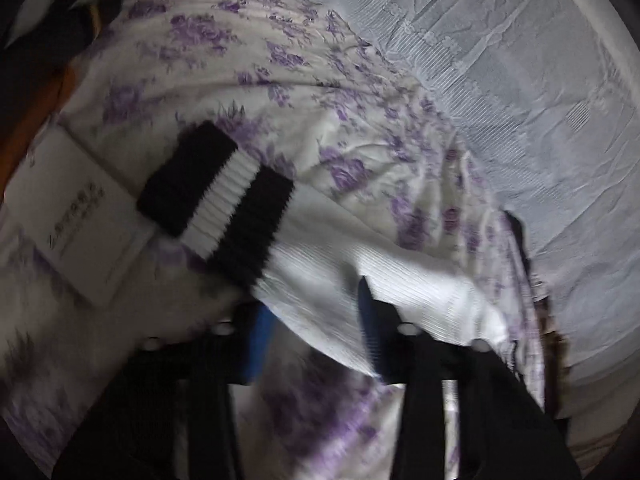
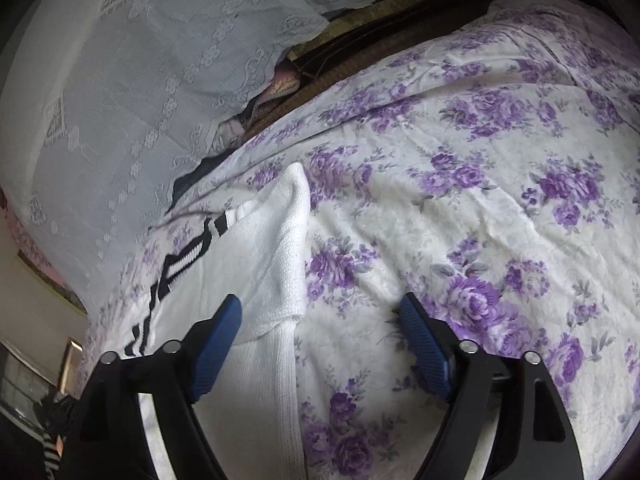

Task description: Fold small clothes

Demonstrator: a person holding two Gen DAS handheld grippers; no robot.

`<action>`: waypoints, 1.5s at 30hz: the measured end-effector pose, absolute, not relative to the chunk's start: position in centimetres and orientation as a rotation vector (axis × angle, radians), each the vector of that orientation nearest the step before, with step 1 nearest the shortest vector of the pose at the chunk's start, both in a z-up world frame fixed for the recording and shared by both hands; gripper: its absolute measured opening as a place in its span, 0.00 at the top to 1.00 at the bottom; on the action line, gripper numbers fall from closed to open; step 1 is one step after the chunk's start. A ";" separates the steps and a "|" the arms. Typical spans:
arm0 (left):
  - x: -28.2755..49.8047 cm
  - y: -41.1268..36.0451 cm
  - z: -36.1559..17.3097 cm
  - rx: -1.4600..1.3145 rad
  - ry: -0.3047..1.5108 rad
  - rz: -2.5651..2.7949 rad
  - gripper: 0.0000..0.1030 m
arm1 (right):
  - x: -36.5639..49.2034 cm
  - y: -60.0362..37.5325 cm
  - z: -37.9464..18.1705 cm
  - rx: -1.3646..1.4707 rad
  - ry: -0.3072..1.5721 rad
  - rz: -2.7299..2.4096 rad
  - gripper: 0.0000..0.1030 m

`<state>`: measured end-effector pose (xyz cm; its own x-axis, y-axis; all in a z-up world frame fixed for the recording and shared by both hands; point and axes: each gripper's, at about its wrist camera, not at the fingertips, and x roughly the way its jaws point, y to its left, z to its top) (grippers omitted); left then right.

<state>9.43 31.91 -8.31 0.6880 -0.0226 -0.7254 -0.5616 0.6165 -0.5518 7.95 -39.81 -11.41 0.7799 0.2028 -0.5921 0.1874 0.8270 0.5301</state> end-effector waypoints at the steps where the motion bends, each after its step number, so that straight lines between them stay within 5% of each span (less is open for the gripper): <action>1: 9.6 32.1 -8.4 -0.870 0.764 0.340 0.69 | 8.0 -39.5 -11.3 0.593 0.692 0.008 0.14; 5: 9.5 32.9 -8.6 -0.911 0.737 0.309 0.72 | 8.2 -39.4 -11.4 0.582 0.699 0.010 0.12; 7: 9.1 32.9 -8.3 -0.922 0.723 0.303 0.86 | 8.2 -39.4 -11.4 0.583 0.698 0.011 0.12; 10: 8.9 31.9 -6.7 -0.869 0.694 0.282 0.93 | 8.2 -39.4 -11.4 0.582 0.698 0.010 0.12; 23: 12.4 17.5 0.8 -0.366 0.685 0.106 0.94 | 8.2 -39.4 -11.5 0.583 0.698 0.009 0.12; 45: 17.4 -0.1 3.2 -0.146 0.690 -0.089 0.94 | 8.3 -39.7 -11.5 0.614 0.683 0.009 0.11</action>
